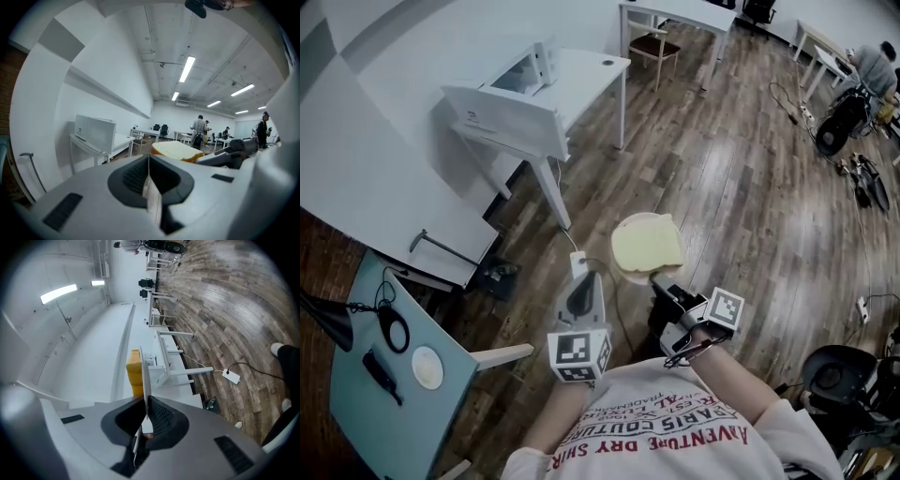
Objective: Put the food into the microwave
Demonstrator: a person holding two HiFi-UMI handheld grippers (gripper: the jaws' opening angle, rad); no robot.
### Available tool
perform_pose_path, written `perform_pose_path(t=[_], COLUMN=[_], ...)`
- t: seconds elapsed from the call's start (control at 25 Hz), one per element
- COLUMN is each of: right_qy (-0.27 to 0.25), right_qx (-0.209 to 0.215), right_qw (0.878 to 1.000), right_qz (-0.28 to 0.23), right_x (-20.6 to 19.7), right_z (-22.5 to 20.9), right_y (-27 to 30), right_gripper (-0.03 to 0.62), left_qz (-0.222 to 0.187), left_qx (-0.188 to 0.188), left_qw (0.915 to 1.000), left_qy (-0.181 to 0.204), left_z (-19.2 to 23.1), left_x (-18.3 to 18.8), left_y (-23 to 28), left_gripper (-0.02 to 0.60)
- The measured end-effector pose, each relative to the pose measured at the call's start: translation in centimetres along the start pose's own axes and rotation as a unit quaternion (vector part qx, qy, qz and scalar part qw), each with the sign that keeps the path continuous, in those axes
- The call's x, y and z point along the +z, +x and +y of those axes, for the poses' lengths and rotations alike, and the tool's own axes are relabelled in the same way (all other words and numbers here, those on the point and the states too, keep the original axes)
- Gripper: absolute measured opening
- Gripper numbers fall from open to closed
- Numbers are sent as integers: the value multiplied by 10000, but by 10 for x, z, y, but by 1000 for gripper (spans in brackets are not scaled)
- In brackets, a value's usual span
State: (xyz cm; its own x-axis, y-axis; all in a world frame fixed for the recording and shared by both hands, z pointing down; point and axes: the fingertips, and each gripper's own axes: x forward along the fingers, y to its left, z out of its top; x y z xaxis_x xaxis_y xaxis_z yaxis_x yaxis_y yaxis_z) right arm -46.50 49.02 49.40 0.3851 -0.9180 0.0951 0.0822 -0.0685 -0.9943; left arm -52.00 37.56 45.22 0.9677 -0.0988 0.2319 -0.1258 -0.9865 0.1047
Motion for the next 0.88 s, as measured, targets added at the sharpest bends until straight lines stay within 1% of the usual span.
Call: perform_pose_path(t=[0.16,0.32,0.52,0.72,0.88], right_qy=[-109,-216,-266,-115,-19], right_qx=[53,85,103,155,47], right_qw=[9994,9979,9959,9957,9962], right_qz=[321,603,863,905,873], right_x=[55,116,181,227,255], right_z=[12,23,33,41,33], right_y=[23,39,57,72,88], right_gripper=[23,23,23,23,23], left_qz=[-68,-231,-338,-280,-180], left_qx=[251,498,772,840,800], left_qw=[9997,9985,9964,9960,9964], left_qy=[-1,36,-89,-116,-221], left_z=[-15,-37,-50,-56,-49], left_x=[20,44,64,77,77], left_y=[53,107,167,210,249], left_gripper=[9,9,9,9,9])
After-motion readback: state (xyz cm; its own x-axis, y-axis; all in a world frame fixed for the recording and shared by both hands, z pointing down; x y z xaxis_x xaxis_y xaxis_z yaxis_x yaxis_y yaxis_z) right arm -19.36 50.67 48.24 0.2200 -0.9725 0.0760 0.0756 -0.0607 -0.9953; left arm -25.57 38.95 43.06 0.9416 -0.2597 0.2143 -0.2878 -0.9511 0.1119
